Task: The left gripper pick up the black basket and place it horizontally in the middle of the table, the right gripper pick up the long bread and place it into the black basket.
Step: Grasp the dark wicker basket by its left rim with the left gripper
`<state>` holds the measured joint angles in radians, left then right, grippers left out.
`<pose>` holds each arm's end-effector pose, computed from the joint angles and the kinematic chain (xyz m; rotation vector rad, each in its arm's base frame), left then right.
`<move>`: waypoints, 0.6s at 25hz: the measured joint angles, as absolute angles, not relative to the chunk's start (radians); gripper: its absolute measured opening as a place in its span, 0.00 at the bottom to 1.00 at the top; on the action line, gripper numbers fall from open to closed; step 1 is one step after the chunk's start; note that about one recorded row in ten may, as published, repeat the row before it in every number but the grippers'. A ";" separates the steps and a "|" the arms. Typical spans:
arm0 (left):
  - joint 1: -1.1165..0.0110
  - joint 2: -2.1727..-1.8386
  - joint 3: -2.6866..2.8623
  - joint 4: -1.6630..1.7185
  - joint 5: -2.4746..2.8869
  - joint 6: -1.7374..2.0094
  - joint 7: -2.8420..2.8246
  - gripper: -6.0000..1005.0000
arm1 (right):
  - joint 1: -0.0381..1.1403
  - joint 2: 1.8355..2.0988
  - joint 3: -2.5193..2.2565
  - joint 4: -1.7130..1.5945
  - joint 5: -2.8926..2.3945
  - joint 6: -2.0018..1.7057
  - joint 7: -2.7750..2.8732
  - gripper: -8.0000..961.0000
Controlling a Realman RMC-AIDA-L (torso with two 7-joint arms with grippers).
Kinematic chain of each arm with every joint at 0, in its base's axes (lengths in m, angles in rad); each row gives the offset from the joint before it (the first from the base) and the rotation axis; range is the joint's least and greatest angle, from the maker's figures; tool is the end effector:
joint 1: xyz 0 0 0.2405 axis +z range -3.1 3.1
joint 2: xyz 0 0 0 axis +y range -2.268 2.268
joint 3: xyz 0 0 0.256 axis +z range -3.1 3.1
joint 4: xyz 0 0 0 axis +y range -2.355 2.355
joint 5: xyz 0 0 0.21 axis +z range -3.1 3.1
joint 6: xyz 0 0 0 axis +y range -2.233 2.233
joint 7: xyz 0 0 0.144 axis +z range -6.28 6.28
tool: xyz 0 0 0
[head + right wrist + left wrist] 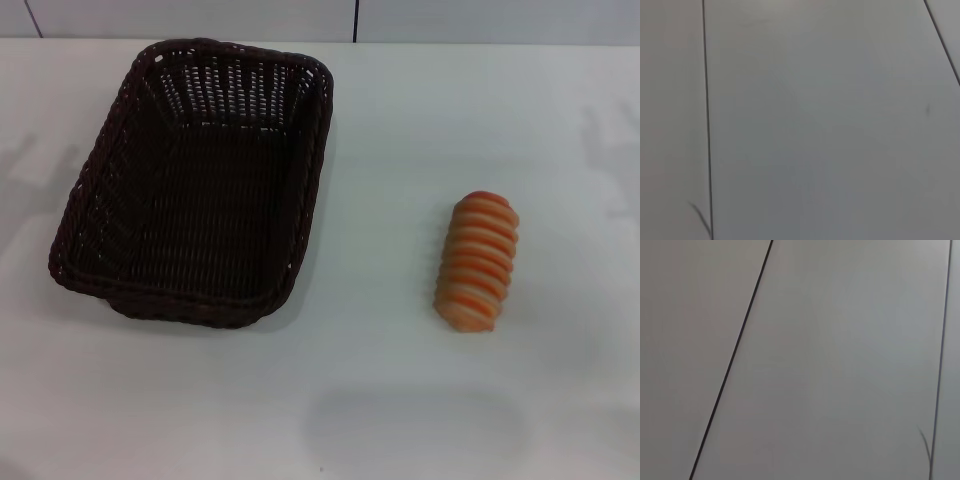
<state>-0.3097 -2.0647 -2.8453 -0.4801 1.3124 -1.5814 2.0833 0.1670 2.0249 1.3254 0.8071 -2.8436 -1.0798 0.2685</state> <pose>-0.3408 0.2884 0.1123 -1.6218 -0.5322 -1.1899 0.2578 0.3327 0.0527 -1.4677 0.3813 1.0916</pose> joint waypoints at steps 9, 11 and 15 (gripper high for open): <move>-0.326 -2.062 -2.821 -0.531 1.317 -1.579 1.975 0.72 | 0.161 2.025 1.325 0.807 -2.844 -1.086 0.264 0.51; -0.331 -2.060 -2.784 -0.611 1.321 -1.544 1.850 0.72 | 0.161 2.024 1.326 0.809 -2.844 -1.088 0.264 0.51; -0.310 -2.051 -2.620 -0.854 1.367 -1.401 1.542 0.72 | 0.160 2.021 1.327 0.816 -2.845 -1.090 0.264 0.51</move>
<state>-0.3101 -2.0510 -2.6203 -0.8539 1.3670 -1.4006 1.5418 0.1602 2.0214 1.3266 0.8160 -2.8450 -1.0900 0.2640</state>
